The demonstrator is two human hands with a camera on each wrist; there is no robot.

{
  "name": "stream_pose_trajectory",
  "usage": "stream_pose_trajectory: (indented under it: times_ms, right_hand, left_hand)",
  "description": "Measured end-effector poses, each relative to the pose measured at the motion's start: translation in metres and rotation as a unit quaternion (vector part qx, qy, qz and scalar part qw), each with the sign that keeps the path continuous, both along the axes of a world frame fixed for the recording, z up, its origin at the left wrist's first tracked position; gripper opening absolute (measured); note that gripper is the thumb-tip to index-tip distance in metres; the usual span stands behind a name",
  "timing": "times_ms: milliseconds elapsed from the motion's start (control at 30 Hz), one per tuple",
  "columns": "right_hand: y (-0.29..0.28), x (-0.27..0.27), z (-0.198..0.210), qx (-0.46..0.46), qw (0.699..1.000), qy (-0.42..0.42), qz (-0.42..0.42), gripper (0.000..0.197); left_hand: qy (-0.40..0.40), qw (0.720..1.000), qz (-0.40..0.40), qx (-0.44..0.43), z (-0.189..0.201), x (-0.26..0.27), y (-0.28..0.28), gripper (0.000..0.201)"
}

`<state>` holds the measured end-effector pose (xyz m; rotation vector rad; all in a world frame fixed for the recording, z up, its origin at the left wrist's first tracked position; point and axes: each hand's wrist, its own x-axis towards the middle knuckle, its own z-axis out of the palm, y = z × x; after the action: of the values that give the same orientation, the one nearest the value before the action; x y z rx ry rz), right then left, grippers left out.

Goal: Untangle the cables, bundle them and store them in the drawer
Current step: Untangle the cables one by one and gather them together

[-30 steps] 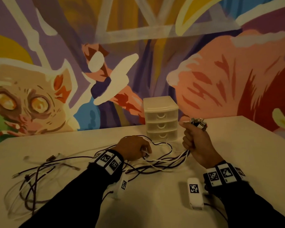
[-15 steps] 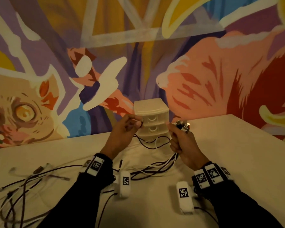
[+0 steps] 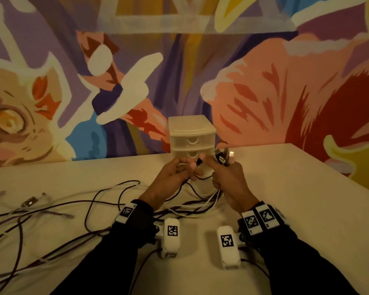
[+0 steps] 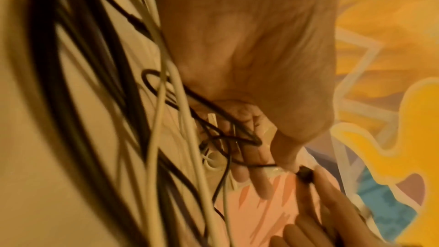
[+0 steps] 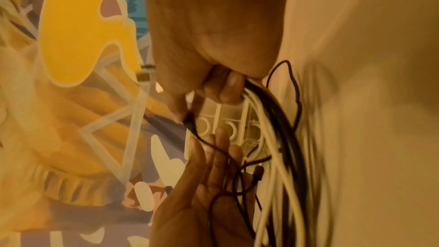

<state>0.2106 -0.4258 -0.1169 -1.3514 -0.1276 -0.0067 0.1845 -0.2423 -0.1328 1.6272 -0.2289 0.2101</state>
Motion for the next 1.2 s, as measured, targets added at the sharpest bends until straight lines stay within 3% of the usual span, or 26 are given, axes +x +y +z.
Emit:
stream_pose_trajectory:
  times_ms: [67,133,267,333,433,500,567,700,800,967,1033,1200]
  right_hand:
    - [-0.005,0.006,-0.001,0.071,0.996,0.003,-0.051,0.023]
    - [-0.009,0.010,-0.004,0.102,0.994,0.009,-0.048,0.029]
    - [-0.009,0.007,-0.009,0.032,0.998,0.021,0.042,0.040]
    - [-0.008,0.004,-0.010,-0.003,0.997,0.007,0.083,0.037]
    - [-0.004,0.005,-0.009,-0.020,0.999,-0.021,0.044,0.026]
    - [-0.005,0.010,-0.010,0.056,0.998,-0.010,-0.009,0.021]
    - [-0.008,0.015,-0.007,0.147,0.989,0.027,-0.001,0.015]
    - [-0.013,0.017,-0.005,0.181,0.979,0.078,-0.045,0.030]
    - [-0.013,0.017,-0.007,0.245,0.964,0.081,-0.066,0.034]
    - [-0.031,0.021,0.002,0.403,0.912,0.061,0.042,0.048]
    - [-0.034,0.018,0.006,0.396,0.913,0.054,0.081,0.053]
    - [-0.037,0.016,0.009,0.378,0.921,0.043,0.083,0.058]
  left_hand:
    - [0.001,0.999,-0.004,0.032,-0.006,0.003,0.001,0.022]
    - [-0.015,0.998,-0.001,0.061,-0.012,0.005,0.004,0.019]
    - [-0.030,0.997,0.019,0.061,-0.016,0.002,0.009,0.012]
    - [-0.029,0.998,0.027,0.050,-0.016,0.002,0.011,0.013]
    - [-0.014,0.998,0.020,0.052,-0.014,0.000,0.008,0.017]
    - [0.002,0.997,0.031,0.065,-0.013,-0.001,0.006,0.018]
    - [-0.004,0.995,0.046,0.086,-0.011,-0.003,0.003,0.018]
    - [-0.008,0.990,0.015,0.142,0.002,-0.011,-0.001,0.010]
    - [0.007,0.977,-0.028,0.212,0.018,-0.016,0.004,0.024]
    - [0.013,0.921,-0.049,0.387,0.038,-0.014,0.024,0.062]
    - [0.008,0.917,-0.036,0.397,0.039,-0.016,0.026,0.070]
    - [-0.042,0.924,0.015,0.381,0.034,-0.012,0.026,0.081]
